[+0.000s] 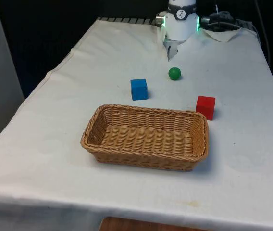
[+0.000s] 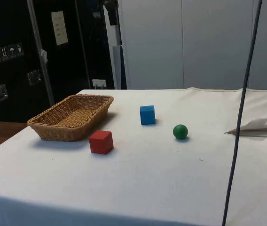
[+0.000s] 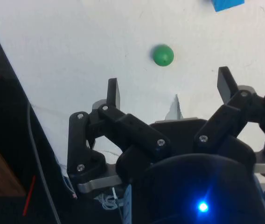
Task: Place all non-red objects into the basket.
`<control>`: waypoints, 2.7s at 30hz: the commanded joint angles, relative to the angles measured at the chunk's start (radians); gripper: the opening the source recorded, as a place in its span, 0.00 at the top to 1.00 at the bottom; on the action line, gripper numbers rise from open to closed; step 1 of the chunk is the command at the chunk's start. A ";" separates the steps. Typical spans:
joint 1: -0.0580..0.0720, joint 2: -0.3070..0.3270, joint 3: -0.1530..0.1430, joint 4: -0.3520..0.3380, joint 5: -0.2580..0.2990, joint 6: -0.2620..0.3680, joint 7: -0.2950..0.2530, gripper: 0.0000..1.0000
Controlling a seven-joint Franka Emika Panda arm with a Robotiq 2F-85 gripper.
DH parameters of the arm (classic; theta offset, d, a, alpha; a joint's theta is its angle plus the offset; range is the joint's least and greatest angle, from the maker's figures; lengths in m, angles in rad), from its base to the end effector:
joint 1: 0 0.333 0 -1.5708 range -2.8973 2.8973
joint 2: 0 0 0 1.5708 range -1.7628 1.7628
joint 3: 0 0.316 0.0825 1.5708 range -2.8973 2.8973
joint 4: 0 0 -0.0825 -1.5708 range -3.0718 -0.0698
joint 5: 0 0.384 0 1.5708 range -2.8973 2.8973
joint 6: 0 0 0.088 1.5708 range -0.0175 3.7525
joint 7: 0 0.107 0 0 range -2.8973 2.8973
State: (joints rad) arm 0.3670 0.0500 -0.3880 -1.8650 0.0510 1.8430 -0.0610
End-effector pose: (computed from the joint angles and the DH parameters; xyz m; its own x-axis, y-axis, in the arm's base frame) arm 0.5671 -0.0048 0.4816 0.9975 0.0255 -0.0664 0.0233 -0.9992 -0.0333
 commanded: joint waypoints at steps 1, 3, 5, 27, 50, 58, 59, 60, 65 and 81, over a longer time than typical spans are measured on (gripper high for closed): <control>-0.002 -0.022 -0.003 -0.020 -0.007 0.004 -0.003 0.00; -0.004 -0.034 -0.006 -0.034 -0.010 0.007 -0.008 0.00; -0.007 -0.048 -0.010 -0.048 -0.011 0.011 -0.015 0.00; -0.024 -0.155 -0.021 -0.167 -0.014 0.072 -0.102 0.00; -0.031 -0.204 -0.033 -0.278 -0.076 0.185 -0.202 0.00; -0.031 -0.210 -0.034 -0.318 -0.104 0.239 -0.204 0.00; -0.029 -0.207 -0.035 -0.311 -0.095 0.222 -0.206 0.00; -0.031 -0.210 -0.034 -0.324 -0.106 0.247 -0.204 0.00; -0.030 -0.207 -0.034 -0.344 -0.104 0.285 -0.203 0.00; -0.034 -0.193 -0.084 -0.349 -0.094 0.292 -0.260 0.00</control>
State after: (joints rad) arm 0.3360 -0.1450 -0.4700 -2.2110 -0.0460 2.1240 -0.3140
